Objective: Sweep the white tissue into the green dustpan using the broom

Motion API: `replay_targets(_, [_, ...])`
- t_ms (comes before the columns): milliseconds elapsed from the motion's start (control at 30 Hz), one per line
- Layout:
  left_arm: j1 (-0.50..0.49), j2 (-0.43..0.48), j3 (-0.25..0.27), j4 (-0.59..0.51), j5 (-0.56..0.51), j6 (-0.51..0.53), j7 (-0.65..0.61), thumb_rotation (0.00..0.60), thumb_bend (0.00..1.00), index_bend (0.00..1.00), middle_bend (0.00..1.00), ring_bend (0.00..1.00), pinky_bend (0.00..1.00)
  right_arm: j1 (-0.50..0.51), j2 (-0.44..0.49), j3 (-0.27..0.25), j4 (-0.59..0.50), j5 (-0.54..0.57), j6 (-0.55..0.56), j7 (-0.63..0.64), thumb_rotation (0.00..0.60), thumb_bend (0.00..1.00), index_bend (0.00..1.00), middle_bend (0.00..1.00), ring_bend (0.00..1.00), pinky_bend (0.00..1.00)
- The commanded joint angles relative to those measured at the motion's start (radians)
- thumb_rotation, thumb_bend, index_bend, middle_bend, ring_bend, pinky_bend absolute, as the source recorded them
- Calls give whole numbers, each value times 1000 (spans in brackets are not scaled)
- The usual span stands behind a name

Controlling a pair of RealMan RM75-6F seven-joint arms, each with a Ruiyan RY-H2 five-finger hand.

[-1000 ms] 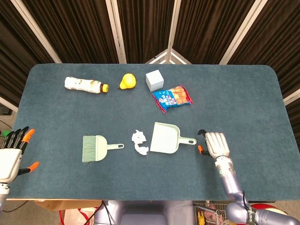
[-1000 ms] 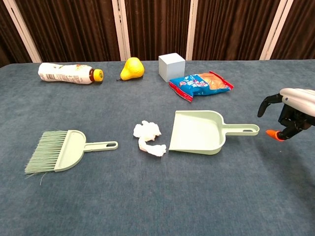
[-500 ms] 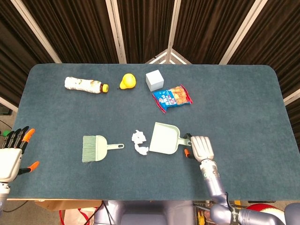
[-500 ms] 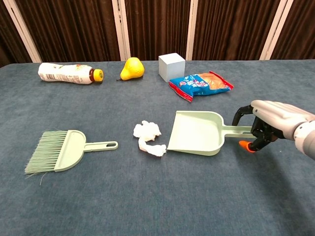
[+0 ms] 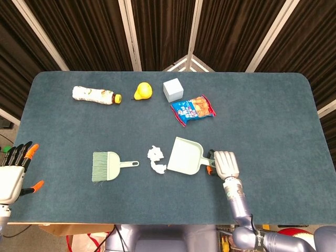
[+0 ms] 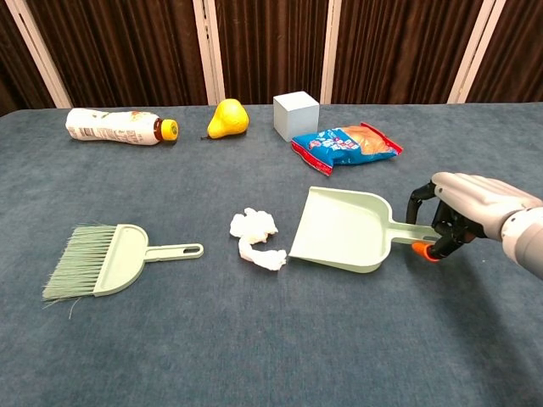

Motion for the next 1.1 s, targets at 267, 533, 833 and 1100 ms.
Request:
replay_targets(267, [1, -2, 2, -2, 5, 5, 8, 600, 0, 0, 0, 0, 0, -2, 65, -26, -2, -78, -12, 29, 600, 528, 805, 976, 996, 927])
replay_targets(533, [-4, 0, 4, -17, 5, -6, 18, 600, 0, 0, 0, 0, 0, 8, 157, -48, 1, -146, -61, 64, 600, 528, 805, 976, 995, 927])
replay_targets(833, [-36, 9, -24, -44, -1, -23, 56, 600, 19, 23, 4, 4, 51, 22, 214, -59, -21, -176, -94, 68, 600, 527, 805, 976, 996, 927])
replay_targets(1100, [-148, -18, -131, -81, -139, -132, 201, 600, 174, 253, 447, 451, 505, 26, 238, -57, -58, -155, -89, 35, 600, 528, 806, 976, 995, 927])
